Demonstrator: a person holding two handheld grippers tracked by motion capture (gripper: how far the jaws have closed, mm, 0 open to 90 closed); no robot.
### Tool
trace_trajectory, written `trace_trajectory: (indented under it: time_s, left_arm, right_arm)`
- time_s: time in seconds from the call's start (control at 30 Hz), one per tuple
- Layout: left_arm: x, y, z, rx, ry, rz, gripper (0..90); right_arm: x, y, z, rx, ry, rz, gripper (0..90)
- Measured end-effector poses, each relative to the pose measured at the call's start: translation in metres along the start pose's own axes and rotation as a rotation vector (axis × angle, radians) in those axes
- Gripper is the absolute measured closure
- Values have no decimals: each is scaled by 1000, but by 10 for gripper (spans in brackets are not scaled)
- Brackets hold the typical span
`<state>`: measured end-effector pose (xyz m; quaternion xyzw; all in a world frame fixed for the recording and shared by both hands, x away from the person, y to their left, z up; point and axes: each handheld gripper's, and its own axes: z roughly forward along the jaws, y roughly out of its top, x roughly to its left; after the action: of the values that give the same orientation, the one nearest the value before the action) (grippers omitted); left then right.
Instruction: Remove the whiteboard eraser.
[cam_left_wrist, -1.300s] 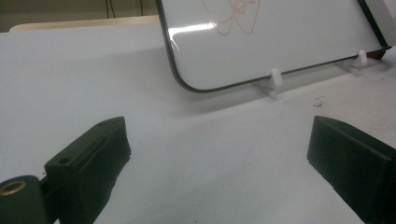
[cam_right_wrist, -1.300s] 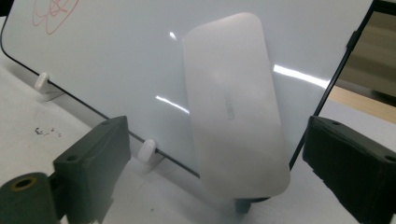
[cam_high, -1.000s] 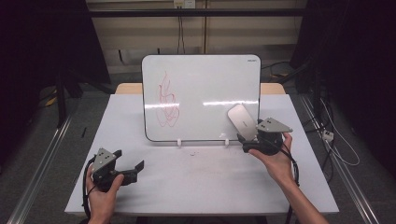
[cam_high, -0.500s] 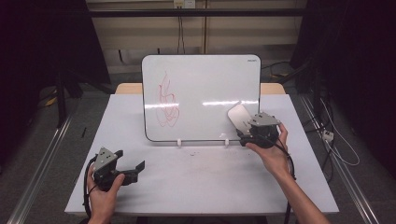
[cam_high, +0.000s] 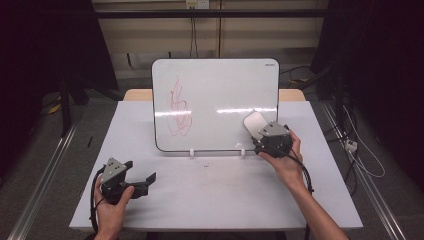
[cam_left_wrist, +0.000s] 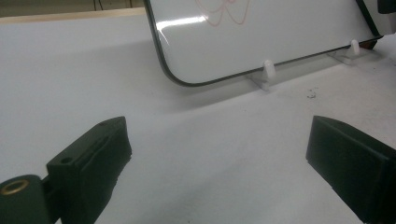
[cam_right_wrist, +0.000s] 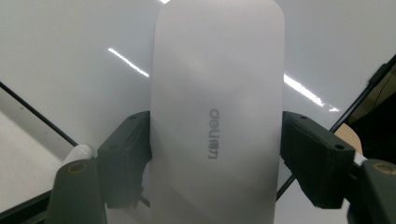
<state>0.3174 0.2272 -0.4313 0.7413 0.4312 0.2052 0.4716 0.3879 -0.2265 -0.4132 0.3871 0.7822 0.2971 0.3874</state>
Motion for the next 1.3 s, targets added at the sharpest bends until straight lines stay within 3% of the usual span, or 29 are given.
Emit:
trace_trajectory:
  time_s: [0.17, 0.6, 0.8, 1.1, 1.3]
  left_arm:
    - [1, 0, 2, -6, 5, -5, 60]
    - [2, 0, 1, -6, 0, -7, 60]
    - [2, -1, 3, -4, -5, -21, 60]
    - [-4, -1, 6, 22, -20, 17, 60]
    - [2, -1, 3, -2, -6, -16, 60]
  right_arm:
    - [5, 1, 3, 4, -22, -24, 286]
    - [9, 2, 5, 28, -58, -25, 307]
    - [7, 4, 5, 46, -43, -1, 315]
    - [1, 4, 4, 42, -3, 16, 316]
    - [-3, 3, 2, 28, 26, 69, 316]
